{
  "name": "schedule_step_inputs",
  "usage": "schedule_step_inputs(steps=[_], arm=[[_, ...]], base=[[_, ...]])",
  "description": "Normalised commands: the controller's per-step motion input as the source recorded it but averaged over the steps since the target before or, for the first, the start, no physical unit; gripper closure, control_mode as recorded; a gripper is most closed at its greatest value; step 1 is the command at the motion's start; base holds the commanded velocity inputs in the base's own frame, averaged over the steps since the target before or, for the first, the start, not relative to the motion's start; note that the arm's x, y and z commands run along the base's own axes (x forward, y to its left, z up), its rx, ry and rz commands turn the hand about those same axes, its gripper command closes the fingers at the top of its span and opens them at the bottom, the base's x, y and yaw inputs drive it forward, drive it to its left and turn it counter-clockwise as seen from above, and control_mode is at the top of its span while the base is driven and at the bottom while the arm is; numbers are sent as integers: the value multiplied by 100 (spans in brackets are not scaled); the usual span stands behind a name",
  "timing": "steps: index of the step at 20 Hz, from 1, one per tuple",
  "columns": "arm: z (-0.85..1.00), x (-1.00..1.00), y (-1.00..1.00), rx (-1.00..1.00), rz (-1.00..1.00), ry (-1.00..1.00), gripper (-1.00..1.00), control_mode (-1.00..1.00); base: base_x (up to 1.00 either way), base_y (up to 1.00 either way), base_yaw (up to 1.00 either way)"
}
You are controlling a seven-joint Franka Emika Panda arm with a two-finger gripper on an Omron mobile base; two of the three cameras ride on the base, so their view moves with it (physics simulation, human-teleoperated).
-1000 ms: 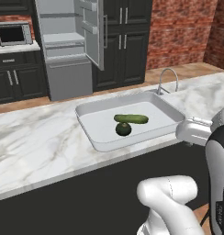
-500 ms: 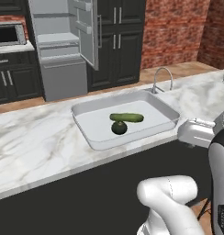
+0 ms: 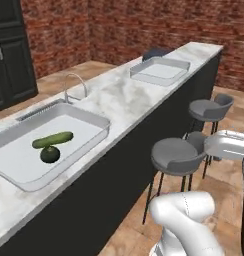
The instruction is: Place the cold items (cucumber and squash) from the fridge in one tupperware on the dining counter. Place the warm items (kebab skewer and hot dog) in the stove area in another tupperware.
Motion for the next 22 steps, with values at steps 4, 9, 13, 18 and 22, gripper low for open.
schedule_step_inputs(steps=[4,9,13,18,22], arm=[[0,0,0,0,0,0,-100,100],[0,0,0,0,0,0,-100,100],[0,0,0,0,0,0,-100,100],[0,0,0,0,0,0,-100,100],[0,0,0,0,0,0,-100,100]], base=[[-16,-39,-100],[0,-79,-78],[4,-99,-37],[45,-94,-3],[88,-73,3]])
